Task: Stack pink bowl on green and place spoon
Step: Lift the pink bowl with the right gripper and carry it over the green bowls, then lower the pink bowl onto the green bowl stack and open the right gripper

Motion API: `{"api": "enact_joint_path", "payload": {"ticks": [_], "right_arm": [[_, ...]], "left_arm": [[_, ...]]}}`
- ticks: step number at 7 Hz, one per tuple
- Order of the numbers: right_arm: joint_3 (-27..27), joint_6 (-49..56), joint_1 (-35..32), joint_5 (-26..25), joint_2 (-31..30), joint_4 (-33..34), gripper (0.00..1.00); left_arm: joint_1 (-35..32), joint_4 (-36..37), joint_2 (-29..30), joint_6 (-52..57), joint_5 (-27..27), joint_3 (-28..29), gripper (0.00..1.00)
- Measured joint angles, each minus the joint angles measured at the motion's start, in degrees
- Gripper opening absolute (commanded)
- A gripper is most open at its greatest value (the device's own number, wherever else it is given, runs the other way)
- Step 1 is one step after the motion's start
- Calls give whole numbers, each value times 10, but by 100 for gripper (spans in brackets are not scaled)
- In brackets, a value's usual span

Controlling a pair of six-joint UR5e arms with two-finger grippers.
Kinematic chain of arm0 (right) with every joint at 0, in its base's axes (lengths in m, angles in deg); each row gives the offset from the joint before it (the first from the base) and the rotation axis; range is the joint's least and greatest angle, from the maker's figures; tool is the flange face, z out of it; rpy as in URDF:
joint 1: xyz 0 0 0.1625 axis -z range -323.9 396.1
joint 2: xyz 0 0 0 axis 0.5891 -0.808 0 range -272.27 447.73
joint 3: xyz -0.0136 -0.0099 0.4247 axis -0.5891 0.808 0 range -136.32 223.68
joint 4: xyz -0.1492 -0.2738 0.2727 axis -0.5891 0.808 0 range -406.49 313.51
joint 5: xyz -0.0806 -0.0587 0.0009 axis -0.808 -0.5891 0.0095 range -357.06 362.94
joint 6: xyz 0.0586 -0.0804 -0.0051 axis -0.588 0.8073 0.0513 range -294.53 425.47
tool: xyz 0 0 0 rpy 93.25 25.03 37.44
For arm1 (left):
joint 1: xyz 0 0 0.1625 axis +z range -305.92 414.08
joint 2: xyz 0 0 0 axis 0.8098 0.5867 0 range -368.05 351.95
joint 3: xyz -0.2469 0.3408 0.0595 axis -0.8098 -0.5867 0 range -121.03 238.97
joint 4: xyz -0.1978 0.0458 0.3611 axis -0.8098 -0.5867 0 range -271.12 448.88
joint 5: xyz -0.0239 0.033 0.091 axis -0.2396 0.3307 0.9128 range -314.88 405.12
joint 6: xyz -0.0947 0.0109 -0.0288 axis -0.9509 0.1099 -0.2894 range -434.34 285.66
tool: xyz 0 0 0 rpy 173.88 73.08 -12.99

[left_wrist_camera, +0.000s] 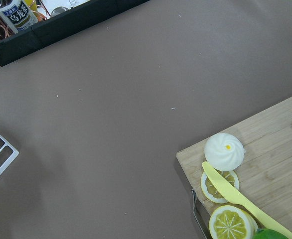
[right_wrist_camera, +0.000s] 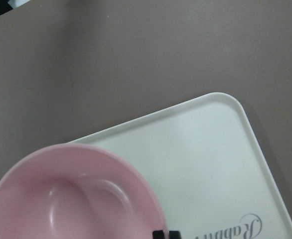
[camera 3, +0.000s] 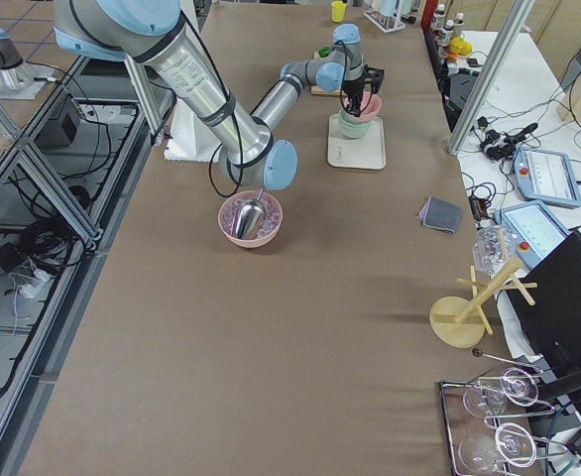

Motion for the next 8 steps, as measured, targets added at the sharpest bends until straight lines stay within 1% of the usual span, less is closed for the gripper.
{"api": "enact_joint_path", "payload": {"ticks": [1, 2, 3, 4, 8], "right_arm": [[36, -7, 9, -8, 27, 1, 0], [58, -9, 13, -10, 43, 2, 0], [69, -6, 15, -10, 49, 3, 0], [74, 2, 15, -9, 49, 4, 0], [71, 31, 16, 2, 50, 46, 0]], "left_arm": [[0, 0, 0, 0, 0, 0, 98], [0, 0, 0, 0, 0, 0, 98], [0, 0, 0, -1, 0, 0, 98], [0, 0, 0, -2, 0, 0, 98], [0, -1, 0, -3, 0, 0, 98]]}}
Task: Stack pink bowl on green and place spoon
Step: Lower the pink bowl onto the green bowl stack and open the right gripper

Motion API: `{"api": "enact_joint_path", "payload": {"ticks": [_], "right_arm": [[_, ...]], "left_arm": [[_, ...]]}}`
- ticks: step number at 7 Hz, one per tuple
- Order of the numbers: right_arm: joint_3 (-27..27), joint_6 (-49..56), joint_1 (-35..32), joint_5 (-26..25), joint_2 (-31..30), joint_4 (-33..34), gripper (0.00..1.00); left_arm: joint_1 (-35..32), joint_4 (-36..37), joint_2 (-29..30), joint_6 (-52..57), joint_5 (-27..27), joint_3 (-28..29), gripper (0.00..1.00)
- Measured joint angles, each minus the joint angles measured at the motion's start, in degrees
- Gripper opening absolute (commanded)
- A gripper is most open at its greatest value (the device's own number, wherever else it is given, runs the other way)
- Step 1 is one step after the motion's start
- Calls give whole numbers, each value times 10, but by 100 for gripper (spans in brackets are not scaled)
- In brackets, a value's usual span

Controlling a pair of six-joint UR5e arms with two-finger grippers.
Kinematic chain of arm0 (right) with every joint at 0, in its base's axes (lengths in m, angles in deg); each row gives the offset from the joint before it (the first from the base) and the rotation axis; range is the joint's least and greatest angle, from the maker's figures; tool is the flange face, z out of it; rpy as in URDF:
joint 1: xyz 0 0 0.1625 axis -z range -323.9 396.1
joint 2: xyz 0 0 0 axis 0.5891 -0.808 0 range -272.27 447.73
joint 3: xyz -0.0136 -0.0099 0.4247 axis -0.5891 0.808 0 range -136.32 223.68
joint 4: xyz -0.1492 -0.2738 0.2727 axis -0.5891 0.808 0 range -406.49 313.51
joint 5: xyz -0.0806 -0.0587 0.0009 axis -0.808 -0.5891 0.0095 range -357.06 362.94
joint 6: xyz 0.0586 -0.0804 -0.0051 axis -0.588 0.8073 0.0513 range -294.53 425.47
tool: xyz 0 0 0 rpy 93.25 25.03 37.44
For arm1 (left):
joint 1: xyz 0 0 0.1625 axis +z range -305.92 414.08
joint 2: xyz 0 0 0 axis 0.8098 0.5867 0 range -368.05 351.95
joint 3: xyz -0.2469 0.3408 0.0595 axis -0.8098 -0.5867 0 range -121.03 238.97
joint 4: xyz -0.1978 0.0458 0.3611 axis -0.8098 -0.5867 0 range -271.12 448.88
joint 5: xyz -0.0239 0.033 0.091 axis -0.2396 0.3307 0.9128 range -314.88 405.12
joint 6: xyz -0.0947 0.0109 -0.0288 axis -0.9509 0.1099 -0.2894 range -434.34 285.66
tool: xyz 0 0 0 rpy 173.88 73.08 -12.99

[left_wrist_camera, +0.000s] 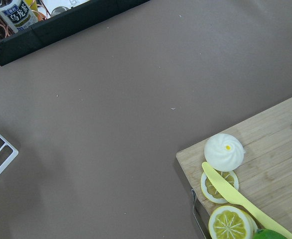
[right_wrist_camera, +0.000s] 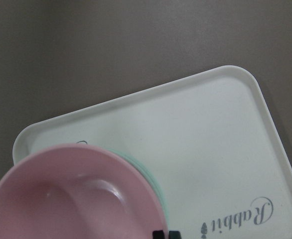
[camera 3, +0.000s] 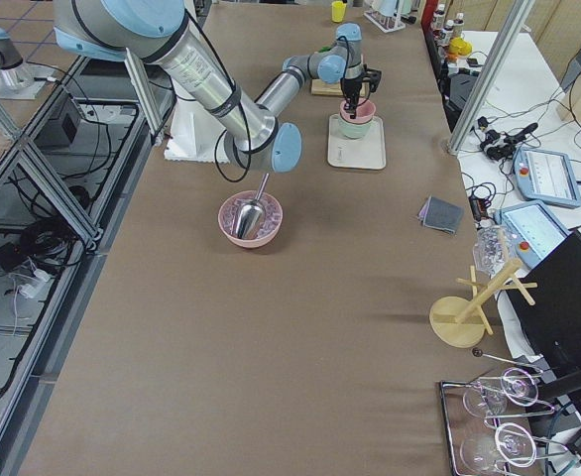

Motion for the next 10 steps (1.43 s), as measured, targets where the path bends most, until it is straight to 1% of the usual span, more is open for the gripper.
{"api": "enact_joint_path", "payload": {"ticks": [10], "right_arm": [[6, 12, 7, 0, 0, 0, 0]], "left_arm": [[1, 1, -1, 1, 0, 1, 98]]}}
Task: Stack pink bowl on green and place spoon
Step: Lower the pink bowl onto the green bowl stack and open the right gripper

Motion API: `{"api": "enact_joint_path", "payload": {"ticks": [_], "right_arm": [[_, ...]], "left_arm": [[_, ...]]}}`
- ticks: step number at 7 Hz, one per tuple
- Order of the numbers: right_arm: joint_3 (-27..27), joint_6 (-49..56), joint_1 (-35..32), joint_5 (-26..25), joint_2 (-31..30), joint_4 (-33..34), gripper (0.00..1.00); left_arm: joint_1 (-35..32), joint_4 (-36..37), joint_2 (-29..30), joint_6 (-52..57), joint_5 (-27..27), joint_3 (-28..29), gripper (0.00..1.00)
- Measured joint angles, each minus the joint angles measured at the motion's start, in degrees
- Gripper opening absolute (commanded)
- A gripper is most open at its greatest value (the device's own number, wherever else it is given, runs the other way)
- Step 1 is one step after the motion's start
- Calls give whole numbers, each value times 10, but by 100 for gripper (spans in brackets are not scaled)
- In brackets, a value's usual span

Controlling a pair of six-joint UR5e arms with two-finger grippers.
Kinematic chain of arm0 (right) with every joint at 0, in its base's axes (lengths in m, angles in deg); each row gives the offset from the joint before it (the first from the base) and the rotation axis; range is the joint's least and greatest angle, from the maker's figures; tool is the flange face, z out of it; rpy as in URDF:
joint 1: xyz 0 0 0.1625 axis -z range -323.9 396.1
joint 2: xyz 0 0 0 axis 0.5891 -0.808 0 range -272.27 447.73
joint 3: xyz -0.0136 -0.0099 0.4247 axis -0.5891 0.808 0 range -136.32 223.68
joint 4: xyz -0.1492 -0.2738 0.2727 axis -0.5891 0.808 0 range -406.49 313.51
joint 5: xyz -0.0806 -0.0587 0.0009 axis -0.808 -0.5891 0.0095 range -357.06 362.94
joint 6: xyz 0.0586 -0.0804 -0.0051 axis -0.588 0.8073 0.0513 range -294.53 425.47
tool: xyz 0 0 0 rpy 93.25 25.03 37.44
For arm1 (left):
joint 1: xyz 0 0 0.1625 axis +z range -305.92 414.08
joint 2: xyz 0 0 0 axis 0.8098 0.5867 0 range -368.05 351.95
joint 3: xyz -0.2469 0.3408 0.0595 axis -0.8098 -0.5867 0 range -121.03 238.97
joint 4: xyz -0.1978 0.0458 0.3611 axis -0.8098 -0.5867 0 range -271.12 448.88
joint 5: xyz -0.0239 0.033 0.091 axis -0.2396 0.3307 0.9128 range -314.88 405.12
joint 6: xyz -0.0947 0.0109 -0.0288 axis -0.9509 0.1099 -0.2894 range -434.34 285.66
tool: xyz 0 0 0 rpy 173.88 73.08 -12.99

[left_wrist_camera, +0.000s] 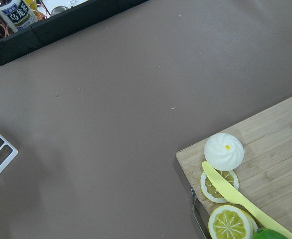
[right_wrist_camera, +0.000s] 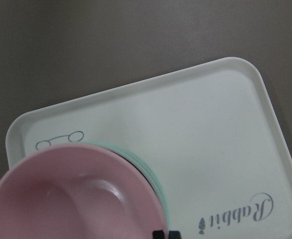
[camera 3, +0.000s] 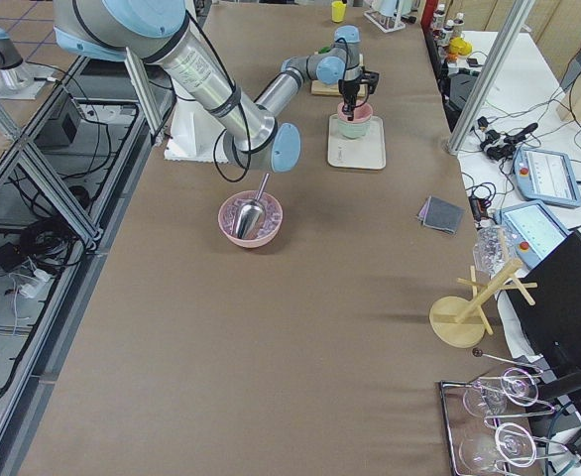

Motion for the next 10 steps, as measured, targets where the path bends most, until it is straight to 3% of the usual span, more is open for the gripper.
{"api": "enact_joint_path", "payload": {"ticks": [4, 5, 7, 9, 10], "right_arm": [[4, 6, 0, -4, -1, -5, 0], [5, 7, 0, -4, -1, -6, 11], [6, 7, 0, -5, -1, -8, 58], [11, 6, 0, -5, -2, -28, 99], [14, 6, -1, -7, -2, -37, 100]], "left_arm": [[0, 0, 0, 0, 0, 0, 98], [0, 0, 0, 0, 0, 0, 98], [0, 0, 0, 0, 0, 0, 98], [0, 0, 0, 0, 0, 0, 98], [0, 0, 0, 0, 0, 0, 98]]}}
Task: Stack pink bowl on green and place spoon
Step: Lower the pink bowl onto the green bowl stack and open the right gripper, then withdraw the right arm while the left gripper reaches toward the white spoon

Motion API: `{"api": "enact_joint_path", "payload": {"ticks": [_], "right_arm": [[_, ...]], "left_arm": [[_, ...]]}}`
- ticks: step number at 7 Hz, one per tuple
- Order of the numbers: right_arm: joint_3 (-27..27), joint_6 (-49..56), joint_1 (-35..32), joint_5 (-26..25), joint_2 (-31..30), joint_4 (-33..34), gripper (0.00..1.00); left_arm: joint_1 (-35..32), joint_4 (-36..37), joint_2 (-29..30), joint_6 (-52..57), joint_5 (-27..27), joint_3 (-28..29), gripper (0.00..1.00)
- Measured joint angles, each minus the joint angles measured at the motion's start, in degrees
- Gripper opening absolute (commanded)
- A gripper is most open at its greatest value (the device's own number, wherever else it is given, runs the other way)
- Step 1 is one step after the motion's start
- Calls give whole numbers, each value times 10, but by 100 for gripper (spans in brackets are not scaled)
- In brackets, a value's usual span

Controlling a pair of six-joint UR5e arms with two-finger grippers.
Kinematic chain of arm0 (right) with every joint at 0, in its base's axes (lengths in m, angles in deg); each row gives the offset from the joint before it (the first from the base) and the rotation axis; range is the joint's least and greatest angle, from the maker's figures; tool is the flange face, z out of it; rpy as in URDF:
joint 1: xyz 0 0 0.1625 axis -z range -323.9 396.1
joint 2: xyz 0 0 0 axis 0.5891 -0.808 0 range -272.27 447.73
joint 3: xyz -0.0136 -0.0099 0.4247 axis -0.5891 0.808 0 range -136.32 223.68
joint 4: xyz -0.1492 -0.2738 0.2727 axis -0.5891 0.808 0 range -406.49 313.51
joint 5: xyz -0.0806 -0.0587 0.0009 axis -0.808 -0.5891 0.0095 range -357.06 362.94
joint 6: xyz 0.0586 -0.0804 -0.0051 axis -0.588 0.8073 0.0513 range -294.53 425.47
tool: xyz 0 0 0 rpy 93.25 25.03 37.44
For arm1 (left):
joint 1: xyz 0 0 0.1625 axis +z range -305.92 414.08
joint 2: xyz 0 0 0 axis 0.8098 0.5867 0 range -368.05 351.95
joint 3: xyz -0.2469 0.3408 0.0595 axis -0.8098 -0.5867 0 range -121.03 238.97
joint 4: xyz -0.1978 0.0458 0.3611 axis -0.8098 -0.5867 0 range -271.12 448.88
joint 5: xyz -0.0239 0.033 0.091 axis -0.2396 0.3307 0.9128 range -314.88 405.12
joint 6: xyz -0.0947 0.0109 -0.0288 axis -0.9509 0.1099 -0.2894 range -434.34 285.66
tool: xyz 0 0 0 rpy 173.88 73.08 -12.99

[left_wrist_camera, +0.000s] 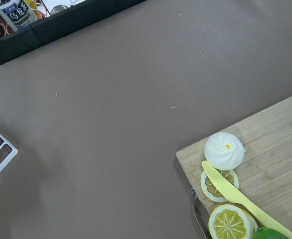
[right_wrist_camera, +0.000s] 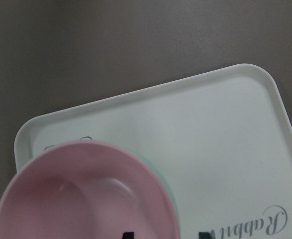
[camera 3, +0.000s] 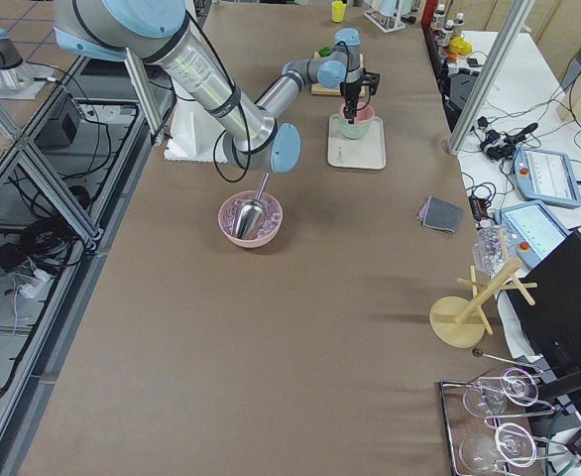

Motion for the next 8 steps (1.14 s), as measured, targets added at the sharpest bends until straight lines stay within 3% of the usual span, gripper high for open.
{"api": "enact_joint_path", "payload": {"ticks": [3, 5, 6, 8], "right_arm": [[-7, 41, -25, 17, -16, -5, 100], [-61, 109, -60, 37, -90, -5, 100], [-101, 159, -79, 45, -138, -5, 100], [-154, 269, -145, 106, -215, -6, 100]], "left_arm": [[22, -2, 3, -82, 2, -2, 98], [68, -27, 12, -235, 12, -6, 98], [100, -37, 22, -314, 35, -9, 98], [176, -42, 60, -452, 119, -9, 98]]}}
